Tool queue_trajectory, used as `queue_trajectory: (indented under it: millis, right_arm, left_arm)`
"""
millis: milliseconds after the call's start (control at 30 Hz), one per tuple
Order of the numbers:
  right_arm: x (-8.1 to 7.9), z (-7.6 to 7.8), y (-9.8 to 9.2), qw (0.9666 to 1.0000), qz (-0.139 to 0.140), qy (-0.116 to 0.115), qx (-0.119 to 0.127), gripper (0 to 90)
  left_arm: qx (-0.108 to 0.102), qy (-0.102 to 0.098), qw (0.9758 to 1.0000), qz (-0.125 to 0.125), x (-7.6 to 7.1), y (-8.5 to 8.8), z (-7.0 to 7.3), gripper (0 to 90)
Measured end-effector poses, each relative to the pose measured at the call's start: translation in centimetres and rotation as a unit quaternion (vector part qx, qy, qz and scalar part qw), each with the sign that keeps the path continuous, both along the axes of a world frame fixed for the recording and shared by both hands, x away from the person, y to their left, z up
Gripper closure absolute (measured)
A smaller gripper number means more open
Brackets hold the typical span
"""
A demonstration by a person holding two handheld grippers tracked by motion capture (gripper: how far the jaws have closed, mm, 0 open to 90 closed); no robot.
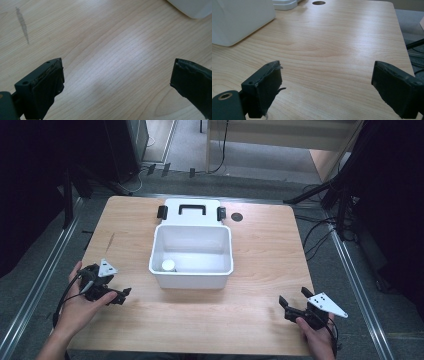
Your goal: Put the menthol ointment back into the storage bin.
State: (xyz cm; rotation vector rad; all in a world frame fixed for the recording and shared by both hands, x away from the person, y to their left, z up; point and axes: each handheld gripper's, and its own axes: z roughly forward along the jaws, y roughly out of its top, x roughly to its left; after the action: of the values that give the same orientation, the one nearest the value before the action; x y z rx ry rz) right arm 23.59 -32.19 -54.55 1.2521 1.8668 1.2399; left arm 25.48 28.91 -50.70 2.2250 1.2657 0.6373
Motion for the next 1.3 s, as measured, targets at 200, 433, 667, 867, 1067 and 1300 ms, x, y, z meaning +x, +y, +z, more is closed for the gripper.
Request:
queue_trajectory:
  millis: [200, 433, 667, 867, 1067, 1300]
  right_arm:
    - [0.0, 0.0, 0.0, 1.0, 0.0, 0.0, -0.001, 9.8]
    - [0.0, 0.0, 0.0, 1.0, -0.001, 0.001, -0.001, 9.8]
    - [0.0, 0.0, 0.0, 1.0, -0.002, 0.001, -0.001, 9.8]
    - [0.0, 0.0, 0.0, 1.0, -0.002, 0.001, -0.002, 9.8]
    - [0.0, 0.0, 0.0, 1.0, -0.001, 0.0, -0.002, 9.8]
    - [0.0, 0.0, 0.0, 1.0, -0.002, 0.002, 0.003, 9.7]
  left_arm:
    - [-0.033, -0.048, 0.9977, 0.034, -1.2, 1.0, -0.7, 0.0]
    - [-0.079, -0.109, 0.9877, 0.079, -3.4, 3.0, -1.7, 0.0]
    - [-0.094, -0.149, 0.9776, 0.115, -5.4, 4.7, -2.6, 0.0]
    - [-0.109, -0.161, 0.9693, 0.15, -6.5, 6.1, -3.4, 0.0]
    - [-0.146, -0.158, 0.961, 0.174, -7.0, 7.4, -4.4, 0.0]
    - [-0.184, -0.17, 0.9466, 0.203, -7.3, 8.3, -4.5, 0.0]
